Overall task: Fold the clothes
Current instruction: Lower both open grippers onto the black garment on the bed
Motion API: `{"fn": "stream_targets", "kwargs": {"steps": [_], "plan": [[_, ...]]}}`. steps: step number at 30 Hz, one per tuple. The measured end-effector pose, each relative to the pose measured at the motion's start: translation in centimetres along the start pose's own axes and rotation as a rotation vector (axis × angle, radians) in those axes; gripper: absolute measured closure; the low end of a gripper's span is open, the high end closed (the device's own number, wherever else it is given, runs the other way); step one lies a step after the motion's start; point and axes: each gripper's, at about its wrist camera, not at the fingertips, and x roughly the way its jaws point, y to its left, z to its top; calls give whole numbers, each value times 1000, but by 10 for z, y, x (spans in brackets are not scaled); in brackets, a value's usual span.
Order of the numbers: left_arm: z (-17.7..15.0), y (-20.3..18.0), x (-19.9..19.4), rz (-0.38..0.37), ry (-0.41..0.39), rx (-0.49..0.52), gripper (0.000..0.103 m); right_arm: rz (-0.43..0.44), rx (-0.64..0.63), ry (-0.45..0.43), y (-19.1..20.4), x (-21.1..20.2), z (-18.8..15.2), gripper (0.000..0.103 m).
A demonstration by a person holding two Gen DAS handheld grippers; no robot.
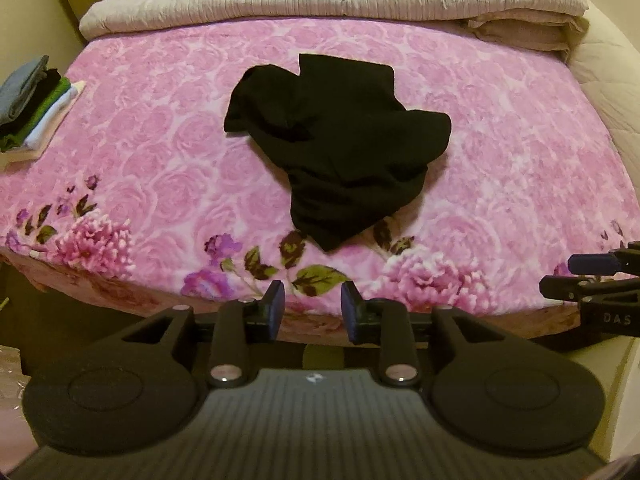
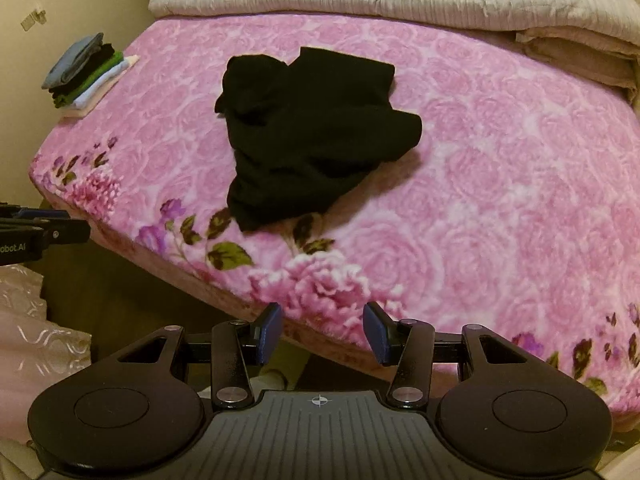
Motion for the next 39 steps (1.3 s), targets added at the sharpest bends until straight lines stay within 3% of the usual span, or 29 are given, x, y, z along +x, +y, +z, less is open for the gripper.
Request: {"fn": "stream_targets", "kwargs": {"steps": [17, 26, 33, 39], "plan": [[45, 11, 17, -4, -33, 20, 75, -8, 25, -33, -11, 16, 38, 54], [100, 46, 57, -73, -18, 92, 75, -74, 117, -47, -5, 43, 85, 54], [155, 99, 87, -117, -14, 181, 71, -94, 363, -32, -4, 77, 123, 54], [190, 141, 133, -155, 60, 267, 70, -95, 715, -29, -18, 114, 116, 49]]}}
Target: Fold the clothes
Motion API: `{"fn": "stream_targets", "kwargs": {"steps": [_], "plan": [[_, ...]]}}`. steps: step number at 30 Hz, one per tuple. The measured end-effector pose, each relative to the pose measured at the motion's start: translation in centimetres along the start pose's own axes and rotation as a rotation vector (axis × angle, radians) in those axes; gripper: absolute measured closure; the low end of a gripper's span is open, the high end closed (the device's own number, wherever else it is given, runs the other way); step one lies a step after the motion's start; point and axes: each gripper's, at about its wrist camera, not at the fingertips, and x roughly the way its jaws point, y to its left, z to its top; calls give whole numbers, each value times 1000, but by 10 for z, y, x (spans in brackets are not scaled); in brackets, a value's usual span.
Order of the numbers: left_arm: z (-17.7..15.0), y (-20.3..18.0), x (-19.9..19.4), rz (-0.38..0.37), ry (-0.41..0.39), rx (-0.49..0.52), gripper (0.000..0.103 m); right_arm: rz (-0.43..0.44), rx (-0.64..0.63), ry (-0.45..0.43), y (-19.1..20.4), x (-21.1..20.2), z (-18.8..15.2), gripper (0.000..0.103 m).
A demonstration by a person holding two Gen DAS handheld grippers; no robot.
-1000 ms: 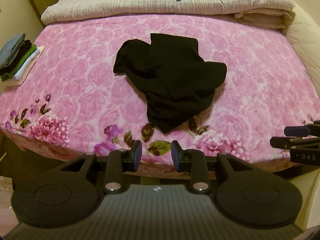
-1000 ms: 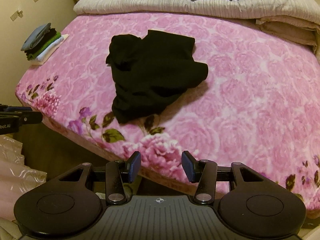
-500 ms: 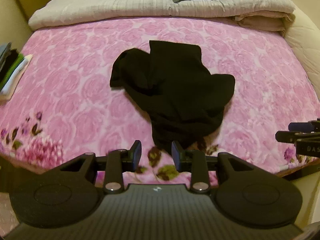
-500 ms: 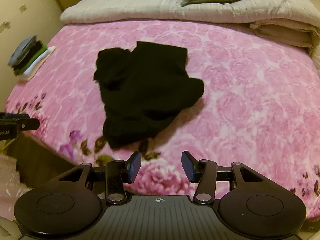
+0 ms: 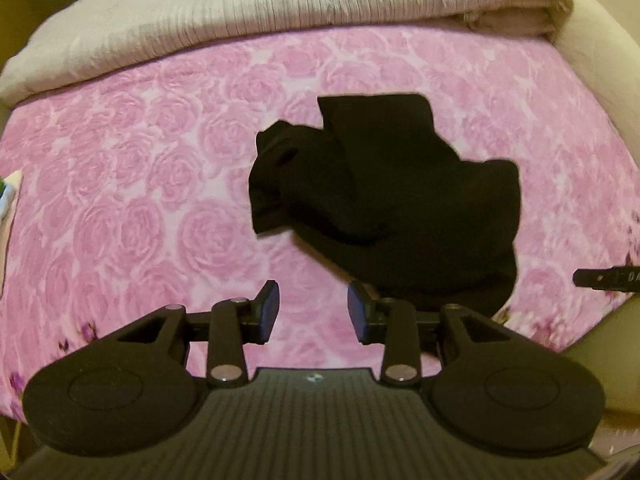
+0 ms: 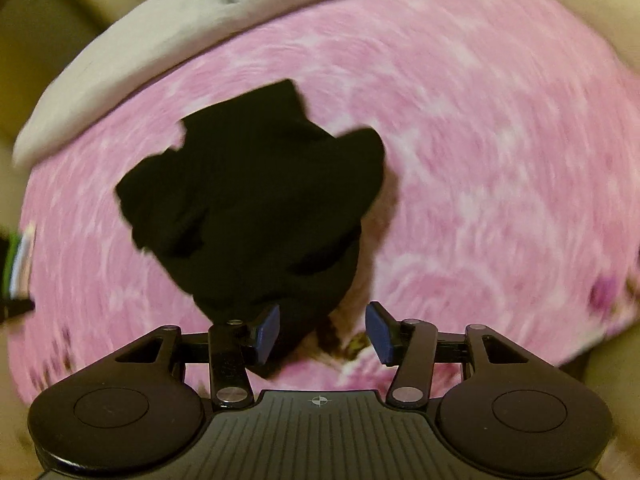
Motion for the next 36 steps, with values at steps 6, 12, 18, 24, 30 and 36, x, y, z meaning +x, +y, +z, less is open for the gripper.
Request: {"fn": "stream_targets", "kwargs": {"steps": [6, 12, 18, 24, 30, 36], "plan": [[22, 25, 48, -50, 108, 53, 69, 20, 383, 24, -33, 24, -28, 44], [50, 16, 86, -93, 164, 106, 69, -16, 543, 57, -51, 39, -46, 43], [87, -7, 132, -113, 197, 145, 68, -14, 616, 24, -54, 52, -32, 41], [121, -16, 182, -117, 237, 93, 65, 44, 727, -6, -74, 84, 0, 36], [133, -15, 234, -127, 286, 8, 65, 99, 798, 19, -87, 130, 19, 32], [133, -11, 283, -125, 319, -81, 68, 151, 863, 32, -92, 165, 22, 31]]}}
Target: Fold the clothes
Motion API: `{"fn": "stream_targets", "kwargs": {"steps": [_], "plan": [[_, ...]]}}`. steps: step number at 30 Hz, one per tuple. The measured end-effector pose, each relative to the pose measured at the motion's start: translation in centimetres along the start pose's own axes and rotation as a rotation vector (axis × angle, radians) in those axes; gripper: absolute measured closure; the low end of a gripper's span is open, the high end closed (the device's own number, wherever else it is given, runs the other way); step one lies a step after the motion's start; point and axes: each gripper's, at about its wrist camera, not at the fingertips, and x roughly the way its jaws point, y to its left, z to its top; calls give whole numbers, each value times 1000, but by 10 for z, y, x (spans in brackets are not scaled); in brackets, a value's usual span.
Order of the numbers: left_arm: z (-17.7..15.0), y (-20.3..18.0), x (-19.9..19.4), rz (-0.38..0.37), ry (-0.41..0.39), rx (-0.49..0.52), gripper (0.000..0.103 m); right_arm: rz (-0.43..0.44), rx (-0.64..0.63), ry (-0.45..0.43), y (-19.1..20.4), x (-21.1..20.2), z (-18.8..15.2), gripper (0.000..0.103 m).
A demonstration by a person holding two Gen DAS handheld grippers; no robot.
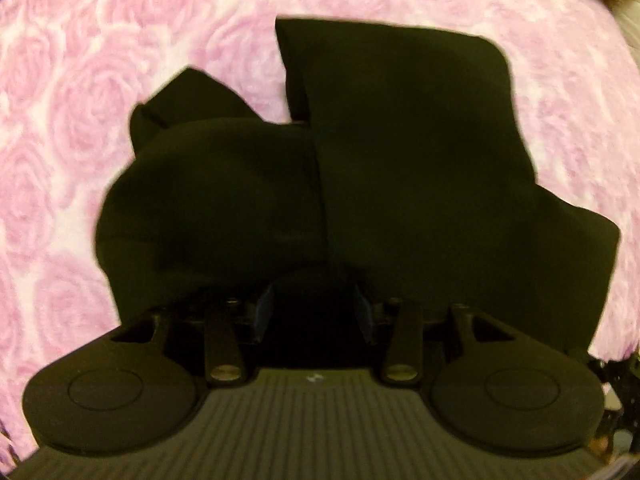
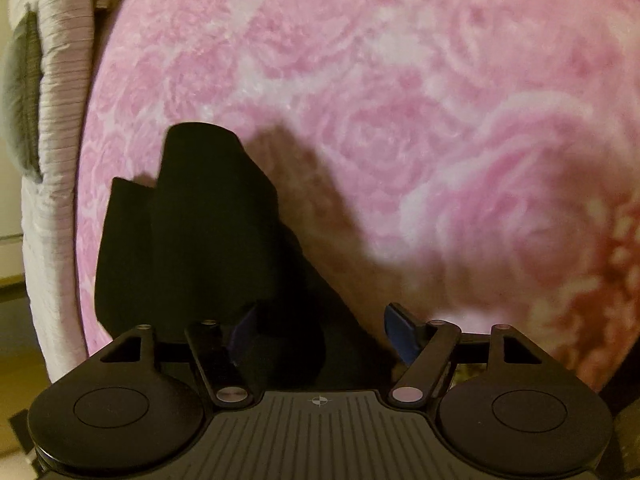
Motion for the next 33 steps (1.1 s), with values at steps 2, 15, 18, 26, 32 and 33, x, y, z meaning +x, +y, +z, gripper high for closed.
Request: {"fn": "stream_targets", "kwargs": {"steps": [2, 15, 18, 26, 32, 33], "plan": [[1, 2, 11, -20, 0, 2, 81, 39, 12, 11, 0, 7, -1, 35], [50, 20, -121, -320, -464, -44, 103, 287, -515, -441, 166, -115, 37, 100], [55, 24, -180, -394, -644, -51, 103, 369, -667, -599, 206, -166, 28, 100], [-17, 20, -202, -390, -613, 28, 103, 472, -1204, -737, 192, -234, -59, 100], [-108, 25, -111, -309, -202, -3, 102, -134, -999, -251, 54, -141, -64, 80], [-116, 26, -104, -294, -162, -8, 102, -247, -945, -188, 31, -125, -64, 74]]}}
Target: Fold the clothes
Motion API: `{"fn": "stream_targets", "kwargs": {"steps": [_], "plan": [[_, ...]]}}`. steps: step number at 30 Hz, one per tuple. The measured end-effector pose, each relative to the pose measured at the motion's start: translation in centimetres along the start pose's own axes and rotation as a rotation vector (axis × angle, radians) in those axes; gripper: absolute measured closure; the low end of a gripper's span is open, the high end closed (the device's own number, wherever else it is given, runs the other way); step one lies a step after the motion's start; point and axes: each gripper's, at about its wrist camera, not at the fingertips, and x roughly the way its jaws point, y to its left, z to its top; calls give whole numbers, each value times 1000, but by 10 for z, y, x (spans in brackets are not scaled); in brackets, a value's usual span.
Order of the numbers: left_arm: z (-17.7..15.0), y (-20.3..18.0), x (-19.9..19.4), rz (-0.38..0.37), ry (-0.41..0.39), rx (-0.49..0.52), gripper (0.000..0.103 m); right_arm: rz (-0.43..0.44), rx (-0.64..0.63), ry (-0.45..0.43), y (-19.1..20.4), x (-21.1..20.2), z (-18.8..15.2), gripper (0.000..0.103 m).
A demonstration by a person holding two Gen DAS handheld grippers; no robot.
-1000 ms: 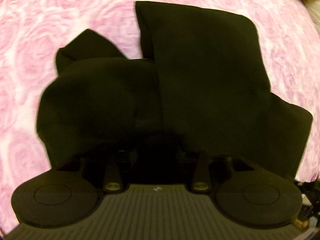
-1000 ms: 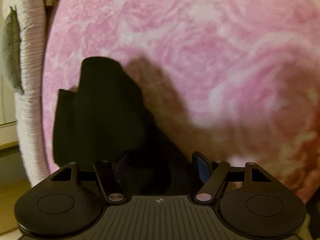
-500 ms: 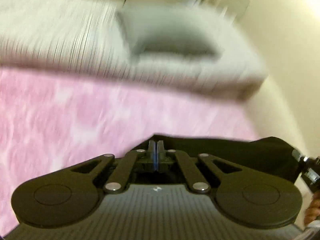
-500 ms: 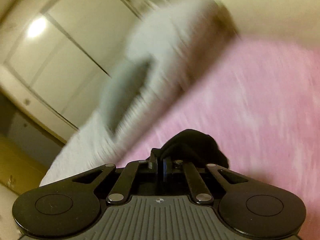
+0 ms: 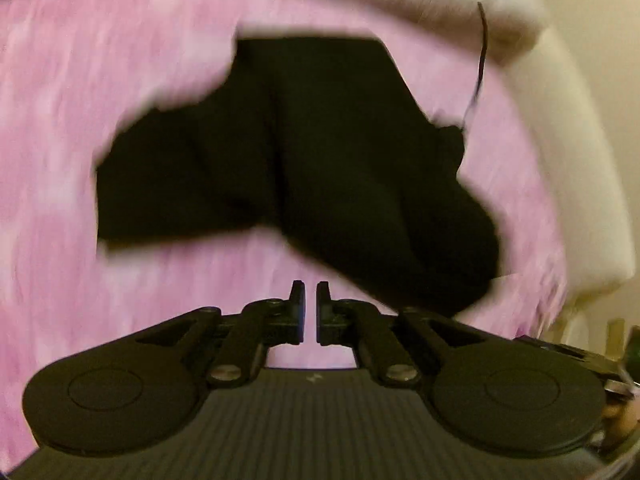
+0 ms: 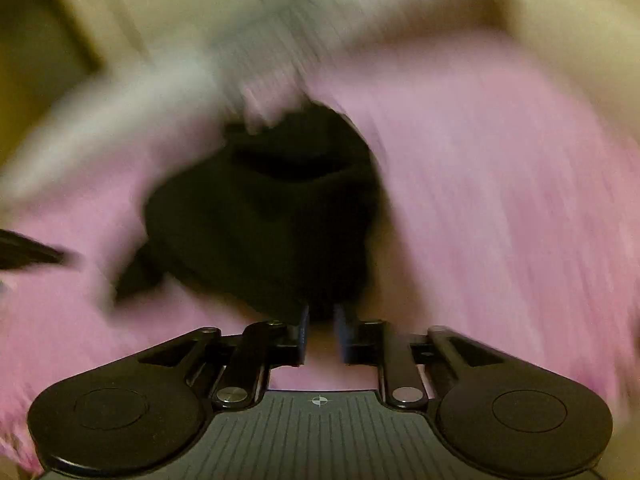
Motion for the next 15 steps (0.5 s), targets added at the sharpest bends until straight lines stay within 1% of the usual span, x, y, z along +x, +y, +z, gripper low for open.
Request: {"fn": "stream_targets", "kwargs": {"steps": [1, 2, 4, 5, 6, 10, 13, 15], "plan": [[-8, 3, 5, 16, 34, -8, 102, -46, 41, 81, -9, 14, -18, 71], [-8, 4, 5, 30, 42, -4, 102, -60, 96, 119, -18, 22, -30, 68], [-4, 5, 3, 57, 37, 10, 93, -44, 208, 122, -31, 25, -38, 62], [1, 4, 2, 72, 19, 17, 85, -30, 257, 108, -37, 26, -34, 61], [12, 2, 3, 86, -1, 23, 79, -14, 301, 88, -41, 28, -26, 58], [54, -8, 21, 126, -46, 39, 77, 19, 465, 17, -67, 36, 24, 53], [80, -15, 38, 138, -48, 32, 75, 59, 575, 3, -86, 50, 50, 51], [97, -15, 53, 134, -50, 18, 75, 84, 608, 8, -93, 61, 62, 51]]}}
